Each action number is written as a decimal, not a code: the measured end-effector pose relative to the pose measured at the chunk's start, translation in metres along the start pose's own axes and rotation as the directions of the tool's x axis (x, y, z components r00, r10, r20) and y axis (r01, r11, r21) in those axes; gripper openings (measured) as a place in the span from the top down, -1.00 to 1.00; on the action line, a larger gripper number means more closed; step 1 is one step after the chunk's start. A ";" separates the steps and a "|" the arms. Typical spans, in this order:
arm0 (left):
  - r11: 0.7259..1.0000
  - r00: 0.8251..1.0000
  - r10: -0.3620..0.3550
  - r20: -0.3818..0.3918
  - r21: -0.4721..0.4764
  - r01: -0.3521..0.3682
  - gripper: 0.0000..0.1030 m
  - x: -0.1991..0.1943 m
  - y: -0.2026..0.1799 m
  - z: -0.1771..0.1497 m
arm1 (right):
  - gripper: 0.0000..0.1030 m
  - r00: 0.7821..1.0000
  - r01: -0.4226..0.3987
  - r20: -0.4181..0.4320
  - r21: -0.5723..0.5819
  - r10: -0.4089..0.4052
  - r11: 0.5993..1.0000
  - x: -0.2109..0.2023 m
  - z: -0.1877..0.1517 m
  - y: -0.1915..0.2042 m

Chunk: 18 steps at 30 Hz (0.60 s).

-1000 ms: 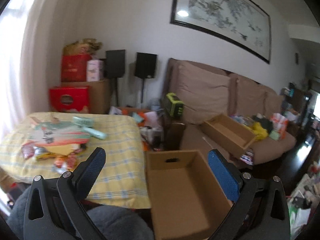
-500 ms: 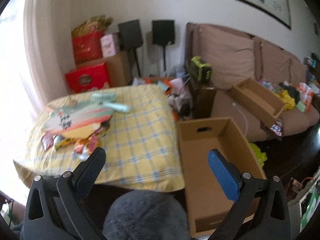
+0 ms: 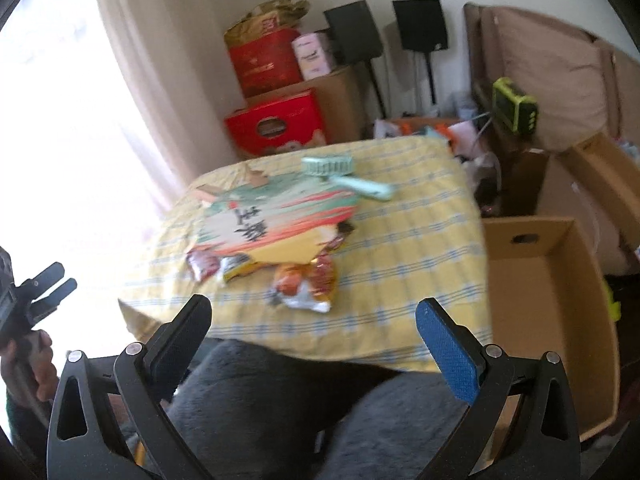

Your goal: Organize objects

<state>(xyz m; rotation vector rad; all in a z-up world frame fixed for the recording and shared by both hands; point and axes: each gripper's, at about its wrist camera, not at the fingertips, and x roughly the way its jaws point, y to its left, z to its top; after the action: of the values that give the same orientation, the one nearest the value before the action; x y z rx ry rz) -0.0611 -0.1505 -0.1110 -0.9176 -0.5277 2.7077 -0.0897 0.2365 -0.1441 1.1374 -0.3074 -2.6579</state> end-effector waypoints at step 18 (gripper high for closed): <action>0.998 0.980 -0.056 0.192 -0.003 0.057 -0.69 -0.067 -0.026 0.089 | -1.00 0.982 -0.014 0.187 0.194 -0.023 0.981 -0.110 0.023 -0.042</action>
<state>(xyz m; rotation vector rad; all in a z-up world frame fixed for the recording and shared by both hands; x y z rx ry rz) -0.0615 -0.1718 0.0012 -0.6362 -0.5937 2.7594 -0.0381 0.3109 -0.0657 0.9366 -0.6120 -2.7943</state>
